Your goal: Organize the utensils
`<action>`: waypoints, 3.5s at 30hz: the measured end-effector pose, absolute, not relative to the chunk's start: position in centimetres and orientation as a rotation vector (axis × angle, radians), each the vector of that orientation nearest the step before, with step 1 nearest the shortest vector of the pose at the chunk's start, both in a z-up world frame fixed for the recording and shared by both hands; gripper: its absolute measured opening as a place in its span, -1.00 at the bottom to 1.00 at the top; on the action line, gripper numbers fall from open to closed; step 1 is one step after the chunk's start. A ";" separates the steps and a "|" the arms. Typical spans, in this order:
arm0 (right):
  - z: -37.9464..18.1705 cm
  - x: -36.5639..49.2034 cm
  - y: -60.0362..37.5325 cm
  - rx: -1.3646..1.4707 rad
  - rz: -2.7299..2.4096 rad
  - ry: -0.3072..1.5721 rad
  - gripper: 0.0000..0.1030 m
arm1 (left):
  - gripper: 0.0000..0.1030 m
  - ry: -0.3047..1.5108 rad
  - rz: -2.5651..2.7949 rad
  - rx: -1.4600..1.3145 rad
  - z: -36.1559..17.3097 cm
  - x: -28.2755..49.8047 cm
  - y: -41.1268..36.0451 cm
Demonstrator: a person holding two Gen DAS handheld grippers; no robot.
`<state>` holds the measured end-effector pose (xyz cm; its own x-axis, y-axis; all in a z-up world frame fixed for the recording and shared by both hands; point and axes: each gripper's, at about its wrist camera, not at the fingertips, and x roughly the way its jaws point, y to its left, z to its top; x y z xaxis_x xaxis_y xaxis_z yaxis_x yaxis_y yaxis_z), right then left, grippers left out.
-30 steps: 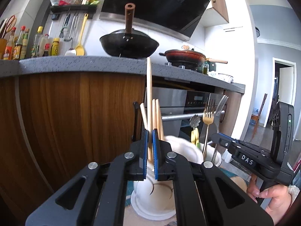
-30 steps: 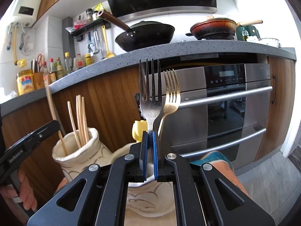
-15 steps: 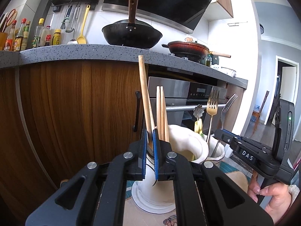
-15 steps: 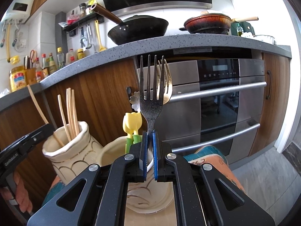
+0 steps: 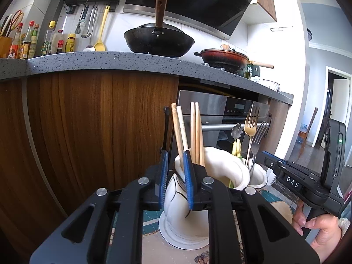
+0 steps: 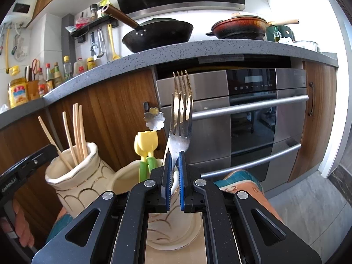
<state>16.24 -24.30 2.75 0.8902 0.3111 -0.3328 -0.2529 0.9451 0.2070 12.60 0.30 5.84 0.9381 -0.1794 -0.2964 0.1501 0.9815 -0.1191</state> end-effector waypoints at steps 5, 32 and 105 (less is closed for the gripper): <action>2.9 16.0 -24.3 0.168 0.302 0.366 -0.88 | -0.66 0.316 -0.168 -0.117 5.8 12.7 0.7; 2.3 6.1 -24.9 -0.020 0.266 0.231 0.90 | 0.89 0.282 -0.120 -0.052 3.8 5.2 0.4; 0.8 4.4 -25.9 -0.028 0.262 0.214 0.91 | 0.89 0.329 -0.089 0.058 1.0 1.5 -2.3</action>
<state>4.37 -25.92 0.78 0.9435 0.2538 -0.2132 -0.2596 0.9657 0.0004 1.48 -2.29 1.05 0.9424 -0.0774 -0.3253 0.0963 0.9945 0.0423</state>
